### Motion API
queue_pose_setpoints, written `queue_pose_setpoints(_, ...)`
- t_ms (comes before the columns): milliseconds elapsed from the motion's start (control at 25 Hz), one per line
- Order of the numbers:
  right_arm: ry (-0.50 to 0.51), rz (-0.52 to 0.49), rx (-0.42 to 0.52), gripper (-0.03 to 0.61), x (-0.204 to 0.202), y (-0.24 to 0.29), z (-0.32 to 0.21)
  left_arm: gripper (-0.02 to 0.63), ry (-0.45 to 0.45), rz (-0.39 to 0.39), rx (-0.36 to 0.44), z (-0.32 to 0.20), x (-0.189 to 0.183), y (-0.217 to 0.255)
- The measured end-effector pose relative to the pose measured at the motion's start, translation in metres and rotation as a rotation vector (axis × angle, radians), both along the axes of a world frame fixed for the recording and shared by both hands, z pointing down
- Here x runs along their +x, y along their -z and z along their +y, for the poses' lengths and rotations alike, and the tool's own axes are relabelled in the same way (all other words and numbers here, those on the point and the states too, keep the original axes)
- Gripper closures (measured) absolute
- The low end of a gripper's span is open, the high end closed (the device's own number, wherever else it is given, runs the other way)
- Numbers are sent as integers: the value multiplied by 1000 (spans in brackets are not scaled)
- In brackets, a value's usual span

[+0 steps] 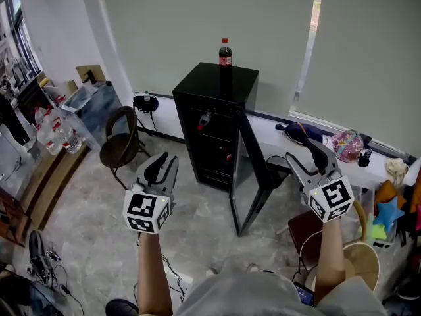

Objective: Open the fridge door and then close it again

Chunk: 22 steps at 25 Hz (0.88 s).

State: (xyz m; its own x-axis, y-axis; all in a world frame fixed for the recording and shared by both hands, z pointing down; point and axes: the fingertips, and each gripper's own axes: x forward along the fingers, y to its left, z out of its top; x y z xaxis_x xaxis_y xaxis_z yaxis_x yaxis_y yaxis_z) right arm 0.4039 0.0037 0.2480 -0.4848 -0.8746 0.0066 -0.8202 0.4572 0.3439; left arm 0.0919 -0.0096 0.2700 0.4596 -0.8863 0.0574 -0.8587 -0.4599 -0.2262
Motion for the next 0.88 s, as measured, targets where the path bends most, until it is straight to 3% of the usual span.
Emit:
queue_pose_setpoints(360, 24, 20, -16, 341, -6, -11, -4, 531, -2, 13, 7, 0, 3, 8)
queue_pose_setpoints(880, 39, 158, -143, 342, 16, -69, -36, 531, 4, 12, -150, -1, 26, -48)
